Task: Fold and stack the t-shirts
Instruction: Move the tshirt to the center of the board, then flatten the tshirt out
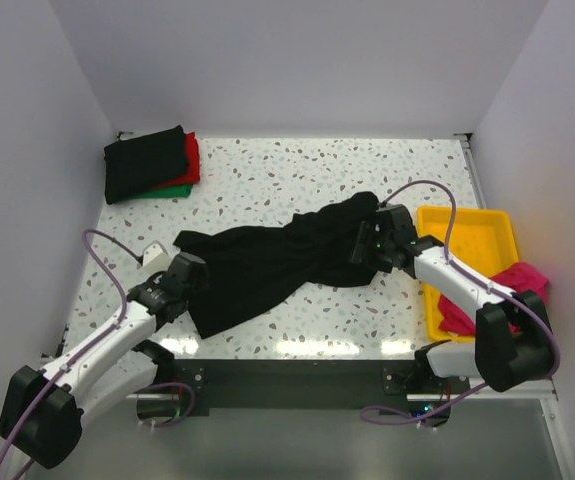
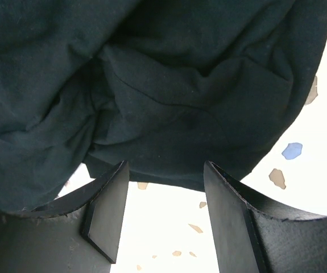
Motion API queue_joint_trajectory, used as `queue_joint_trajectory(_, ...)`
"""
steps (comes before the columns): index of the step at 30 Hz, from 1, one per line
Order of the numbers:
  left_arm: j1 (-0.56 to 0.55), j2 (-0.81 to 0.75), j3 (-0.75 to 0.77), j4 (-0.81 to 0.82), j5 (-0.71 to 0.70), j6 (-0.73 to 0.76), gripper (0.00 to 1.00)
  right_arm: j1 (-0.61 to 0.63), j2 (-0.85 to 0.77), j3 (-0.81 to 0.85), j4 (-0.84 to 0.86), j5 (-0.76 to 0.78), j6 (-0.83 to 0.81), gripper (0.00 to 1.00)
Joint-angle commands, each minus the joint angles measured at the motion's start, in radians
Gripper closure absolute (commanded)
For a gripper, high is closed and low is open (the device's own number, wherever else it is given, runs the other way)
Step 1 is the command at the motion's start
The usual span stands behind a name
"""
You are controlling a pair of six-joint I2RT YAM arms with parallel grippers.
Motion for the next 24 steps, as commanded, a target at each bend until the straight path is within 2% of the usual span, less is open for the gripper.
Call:
queue_joint_trajectory(1, 0.013, -0.019, -0.004, -0.052, -0.096, -0.065, 0.34, 0.000, 0.005, -0.002, 0.035, -0.013, -0.015, 0.42)
queue_joint_trajectory(6, 0.016, -0.010, -0.017, -0.053, -0.115, -0.076, 0.38, 0.000, 0.008, -0.005, 0.032, -0.010, -0.024, 0.42)
queue_joint_trajectory(11, 0.016, 0.045, -0.034, 0.022, -0.075, -0.051, 0.46, 0.000, 0.007, -0.008, 0.032, -0.016, -0.021, 0.42)
queue_joint_trajectory(16, 0.017, 0.094, -0.048, 0.074, -0.038, -0.050, 0.49, 0.000, -0.001, -0.013, 0.029, -0.007, -0.024, 0.42)
queue_joint_trajectory(19, 0.017, 0.117, -0.059, 0.103, -0.017, -0.048, 0.54, -0.002, 0.002, -0.013, 0.029, -0.010, -0.024, 0.42)
queue_joint_trajectory(24, 0.017, 0.137, -0.053, 0.105, -0.006, -0.039, 0.68, -0.002, -0.004, -0.013, 0.026, -0.005, -0.023, 0.42)
